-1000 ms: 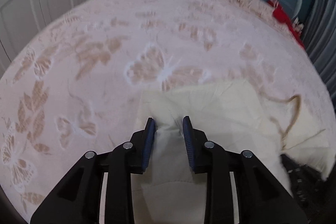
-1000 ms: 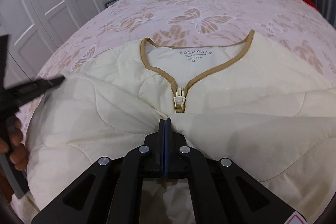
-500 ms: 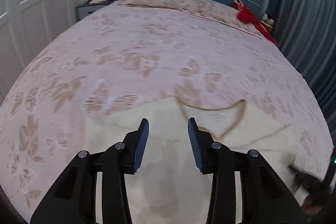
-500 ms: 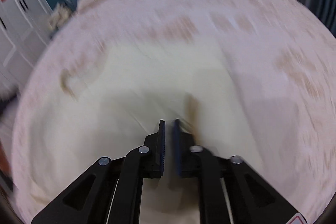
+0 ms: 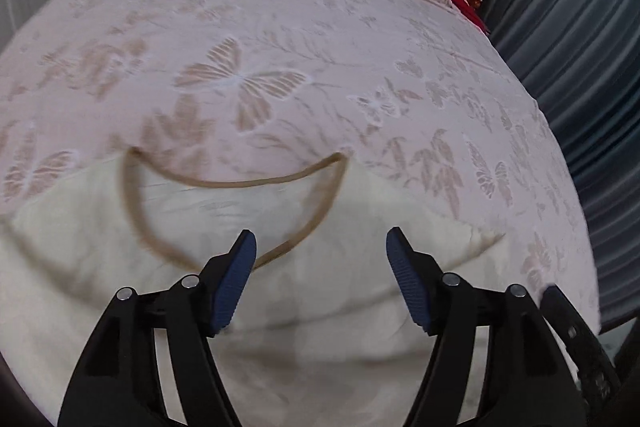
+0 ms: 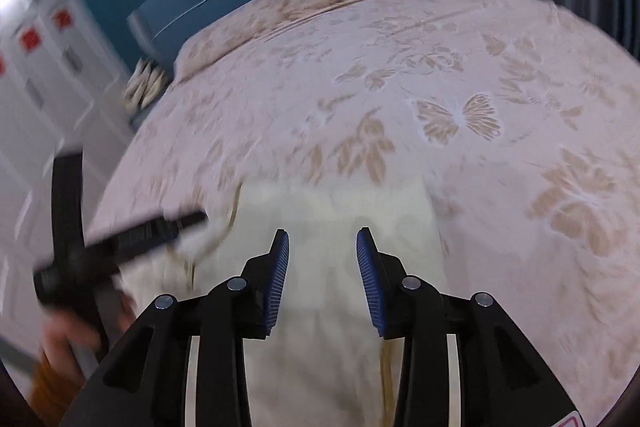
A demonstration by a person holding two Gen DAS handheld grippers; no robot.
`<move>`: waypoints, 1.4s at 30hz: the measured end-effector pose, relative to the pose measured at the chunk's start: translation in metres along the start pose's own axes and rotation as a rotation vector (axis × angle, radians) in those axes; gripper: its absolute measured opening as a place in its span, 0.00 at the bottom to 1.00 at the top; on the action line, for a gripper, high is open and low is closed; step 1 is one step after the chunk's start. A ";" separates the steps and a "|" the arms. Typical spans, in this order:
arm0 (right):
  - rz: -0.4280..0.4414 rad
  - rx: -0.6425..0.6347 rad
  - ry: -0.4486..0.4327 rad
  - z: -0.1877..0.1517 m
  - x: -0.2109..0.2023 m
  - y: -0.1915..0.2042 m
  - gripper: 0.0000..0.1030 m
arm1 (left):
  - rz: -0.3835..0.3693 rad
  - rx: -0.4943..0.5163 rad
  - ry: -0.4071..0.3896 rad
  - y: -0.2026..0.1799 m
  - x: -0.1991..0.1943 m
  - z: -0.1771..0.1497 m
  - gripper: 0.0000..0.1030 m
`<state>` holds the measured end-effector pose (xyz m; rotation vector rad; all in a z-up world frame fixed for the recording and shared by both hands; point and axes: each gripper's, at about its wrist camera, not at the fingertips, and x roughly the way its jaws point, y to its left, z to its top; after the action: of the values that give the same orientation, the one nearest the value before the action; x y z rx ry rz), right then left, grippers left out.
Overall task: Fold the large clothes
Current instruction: 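Lift the hem with both grippers and fold it toward the collar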
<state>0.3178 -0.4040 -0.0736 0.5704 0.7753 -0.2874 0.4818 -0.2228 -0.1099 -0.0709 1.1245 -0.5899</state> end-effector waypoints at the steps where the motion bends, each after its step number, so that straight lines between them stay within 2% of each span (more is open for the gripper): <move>1: 0.013 0.049 0.024 0.011 0.018 -0.005 0.35 | -0.021 -0.004 0.033 -0.003 0.015 0.007 0.66; 3: 0.071 0.136 0.087 0.024 0.053 -0.008 0.34 | -0.011 -0.001 0.077 -0.007 0.038 0.012 0.64; 4: 0.092 0.169 0.138 0.026 0.076 -0.008 0.32 | 0.012 0.005 0.094 -0.009 0.051 0.013 0.52; 5: 0.091 0.182 0.170 0.024 0.089 -0.010 0.28 | 0.029 0.012 0.113 -0.009 0.062 0.012 0.45; 6: 0.065 0.174 0.201 0.020 0.104 -0.010 0.19 | 0.046 0.016 0.121 -0.008 0.070 0.010 0.29; 7: -0.005 0.131 0.221 0.014 0.118 -0.012 0.10 | 0.046 0.020 0.108 -0.008 0.072 0.009 0.19; 8: -0.063 0.090 0.215 0.009 0.123 -0.015 0.00 | 0.044 0.028 0.088 -0.007 0.072 0.009 0.13; 9: -0.070 0.079 0.200 0.006 0.122 -0.019 0.00 | 0.037 0.036 0.078 -0.007 0.071 0.008 0.08; 12: -0.047 0.117 0.146 -0.005 0.109 -0.043 0.00 | 0.011 0.072 0.040 -0.006 0.066 0.003 0.04; 14: -0.034 0.103 0.139 -0.011 0.106 -0.045 0.00 | -0.019 0.070 -0.006 -0.006 0.052 0.002 0.03; 18: -0.091 0.031 0.139 -0.006 0.108 -0.035 0.00 | -0.058 0.013 -0.064 -0.001 0.032 0.004 0.03; 20: -0.095 0.027 0.137 -0.006 0.113 -0.035 0.00 | -0.012 0.006 -0.064 0.003 0.041 0.002 0.03; 22: -0.081 0.034 0.133 -0.008 0.115 -0.040 0.00 | 0.016 -0.019 -0.021 0.011 0.063 -0.003 0.03; 23: -0.077 0.032 0.127 -0.010 0.116 -0.042 0.00 | 0.008 -0.035 -0.016 0.016 0.072 -0.008 0.03; 27: -0.134 -0.048 0.122 -0.009 0.120 -0.032 0.00 | 0.034 -0.007 -0.060 0.010 0.066 -0.012 0.05; 29: -0.156 -0.072 0.141 -0.005 0.117 -0.026 0.00 | 0.023 -0.029 -0.075 0.012 0.045 -0.011 0.06; 30: -0.175 -0.091 0.152 0.001 0.110 -0.020 0.00 | 0.006 -0.036 -0.093 0.017 0.031 -0.011 0.08; 31: -0.190 -0.101 0.142 0.006 0.098 -0.011 0.13 | -0.016 -0.028 -0.124 0.023 0.011 -0.010 0.17; 32: -0.192 -0.106 0.109 0.008 0.086 -0.004 0.16 | -0.020 -0.008 -0.158 0.030 -0.008 -0.009 0.24; 33: -0.173 -0.115 0.068 0.011 0.072 0.007 0.18 | 0.017 0.019 -0.189 0.039 -0.024 -0.007 0.38; 34: -0.112 -0.134 0.041 0.014 0.059 0.025 0.20 | 0.056 0.040 -0.202 0.048 -0.033 -0.004 0.42; 36: 0.000 -0.163 0.077 0.016 0.058 0.059 0.25 | 0.134 0.071 -0.159 0.071 -0.033 0.007 0.42; 37: 0.076 -0.178 0.126 0.014 0.068 0.079 0.26 | 0.161 0.069 -0.134 0.081 -0.027 0.012 0.42; 38: 0.114 -0.185 0.158 0.010 0.078 0.093 0.26 | 0.172 0.062 -0.107 0.091 -0.021 0.015 0.42; 42: 0.130 -0.303 0.250 -0.015 0.138 0.150 0.23 | 0.182 0.041 -0.021 0.117 0.015 0.016 0.38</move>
<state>0.4703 -0.2782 -0.1254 0.3710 0.9972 0.0243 0.5479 -0.1345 -0.1554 0.0603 1.0849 -0.4483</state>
